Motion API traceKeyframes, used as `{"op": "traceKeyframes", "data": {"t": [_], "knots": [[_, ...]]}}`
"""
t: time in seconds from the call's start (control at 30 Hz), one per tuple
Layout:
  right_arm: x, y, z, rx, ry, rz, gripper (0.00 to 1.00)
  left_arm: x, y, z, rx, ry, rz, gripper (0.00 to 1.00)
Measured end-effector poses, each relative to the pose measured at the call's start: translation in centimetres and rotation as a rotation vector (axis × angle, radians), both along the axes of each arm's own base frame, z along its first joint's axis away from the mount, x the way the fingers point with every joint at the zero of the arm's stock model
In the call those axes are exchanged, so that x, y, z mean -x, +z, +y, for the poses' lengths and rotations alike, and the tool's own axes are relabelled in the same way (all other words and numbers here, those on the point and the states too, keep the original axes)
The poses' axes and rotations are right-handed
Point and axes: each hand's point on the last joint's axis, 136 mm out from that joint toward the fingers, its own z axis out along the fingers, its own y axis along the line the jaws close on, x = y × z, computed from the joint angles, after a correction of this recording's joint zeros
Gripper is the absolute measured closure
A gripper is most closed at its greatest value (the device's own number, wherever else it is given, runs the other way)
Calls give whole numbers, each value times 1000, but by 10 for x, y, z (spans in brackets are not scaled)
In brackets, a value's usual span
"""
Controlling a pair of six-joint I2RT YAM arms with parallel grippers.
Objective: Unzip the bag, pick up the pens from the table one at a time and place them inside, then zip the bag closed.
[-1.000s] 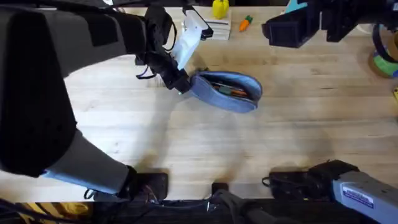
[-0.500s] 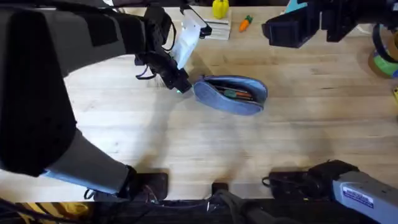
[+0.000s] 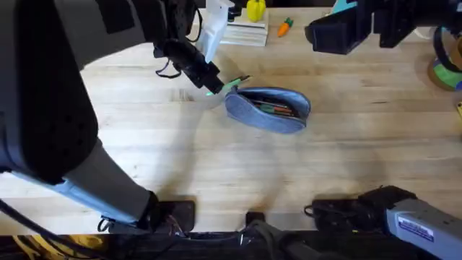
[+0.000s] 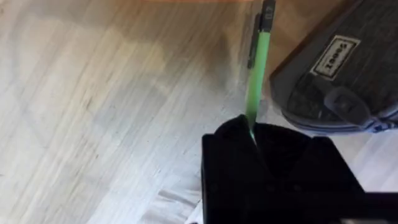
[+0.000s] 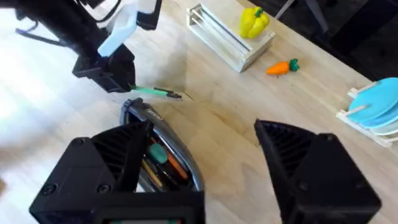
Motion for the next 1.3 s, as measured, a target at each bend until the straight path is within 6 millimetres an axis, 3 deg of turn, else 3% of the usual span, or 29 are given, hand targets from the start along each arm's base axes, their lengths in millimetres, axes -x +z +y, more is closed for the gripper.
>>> {"op": "traceKeyframes", "data": {"t": [0.23, 0.57, 0.77, 1.03, 1.3], "knots": [[8, 18, -8, 3, -28, -70, 3, -9, 31, -2, 14, 0, -62, 960], [16, 34, -24, 31, -100, -137, 3, 18, 104, 0, 53, -66, -209, 960], [26, 43, -28, 25, -108, -170, 3, 37, 137, -19, 141, -209, -305, 960], [72, 46, -40, 28, -110, -164, 3, 64, 136, -74, 261, -461, -317, 960], [108, 59, -49, 8, -112, -232, 3, 77, 114, -130, 382, -682, -325, 960]]}}
